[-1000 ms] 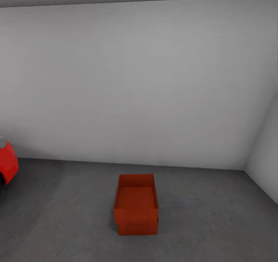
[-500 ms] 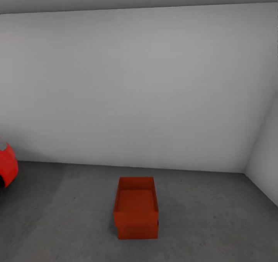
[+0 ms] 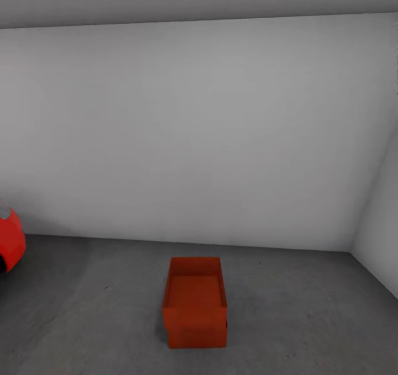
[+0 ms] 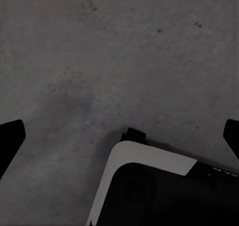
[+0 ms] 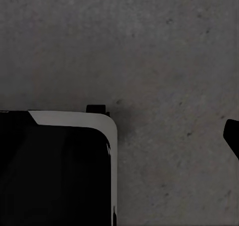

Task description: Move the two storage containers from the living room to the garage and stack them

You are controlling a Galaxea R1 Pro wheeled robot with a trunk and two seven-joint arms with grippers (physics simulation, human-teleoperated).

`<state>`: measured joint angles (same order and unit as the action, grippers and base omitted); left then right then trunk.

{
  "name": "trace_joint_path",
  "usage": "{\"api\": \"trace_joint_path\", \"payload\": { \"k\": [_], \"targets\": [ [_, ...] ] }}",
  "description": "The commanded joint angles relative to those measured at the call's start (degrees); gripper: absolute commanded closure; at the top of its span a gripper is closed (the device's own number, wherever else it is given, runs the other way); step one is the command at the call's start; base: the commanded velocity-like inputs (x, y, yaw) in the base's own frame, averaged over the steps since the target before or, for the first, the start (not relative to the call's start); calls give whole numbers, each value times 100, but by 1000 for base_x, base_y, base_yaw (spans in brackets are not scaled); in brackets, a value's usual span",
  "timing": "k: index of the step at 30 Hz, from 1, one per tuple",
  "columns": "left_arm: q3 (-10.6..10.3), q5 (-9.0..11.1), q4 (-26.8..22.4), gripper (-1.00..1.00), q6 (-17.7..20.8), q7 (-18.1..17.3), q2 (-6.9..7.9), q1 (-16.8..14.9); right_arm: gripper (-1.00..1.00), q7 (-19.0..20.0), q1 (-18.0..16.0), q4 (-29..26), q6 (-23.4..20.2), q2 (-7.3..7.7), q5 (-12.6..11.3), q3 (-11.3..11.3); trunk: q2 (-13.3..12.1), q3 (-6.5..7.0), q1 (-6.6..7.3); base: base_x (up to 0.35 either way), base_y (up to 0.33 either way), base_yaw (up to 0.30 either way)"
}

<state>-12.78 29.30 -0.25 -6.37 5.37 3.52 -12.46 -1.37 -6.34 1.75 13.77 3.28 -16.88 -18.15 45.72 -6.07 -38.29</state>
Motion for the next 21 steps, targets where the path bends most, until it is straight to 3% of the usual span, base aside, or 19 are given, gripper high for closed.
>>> {"api": "trace_joint_path", "payload": {
  "k": [1, 14, 16, 18, 21],
  "targets": [
    [-49, 41, -1, -100, -11, 16, 0, -4, -100, -4, -8, 18, 33, -3, -44, -49, 7, 1, -1, 0, 0, 0],
    [-41, 61, 11, -100, 17, -9, -74, -2, -100, -2, -10, 18, 14, 6, -44, -49, 7, 121, -1, 0, 0, 0],
    [-60, -14, 23, -100, 50, -27, -138, 7, -100, -3, -11, 18, 12, 6, -44, -49, 7, 140, -1, 0, 0, 0],
    [-73, -359, 25, -100, 56, -41, -193, 62, -100, -4, -15, 18, 12, 6, -51, -49, 7, 158, -1, 0, 0, 0],
    [-75, -582, 25, -100, 37, -37, -213, 79, -100, -4, -13, 18, 16, 6, -57, -49, 7, 186, -1, 0, 0, 0]
  ]
}}
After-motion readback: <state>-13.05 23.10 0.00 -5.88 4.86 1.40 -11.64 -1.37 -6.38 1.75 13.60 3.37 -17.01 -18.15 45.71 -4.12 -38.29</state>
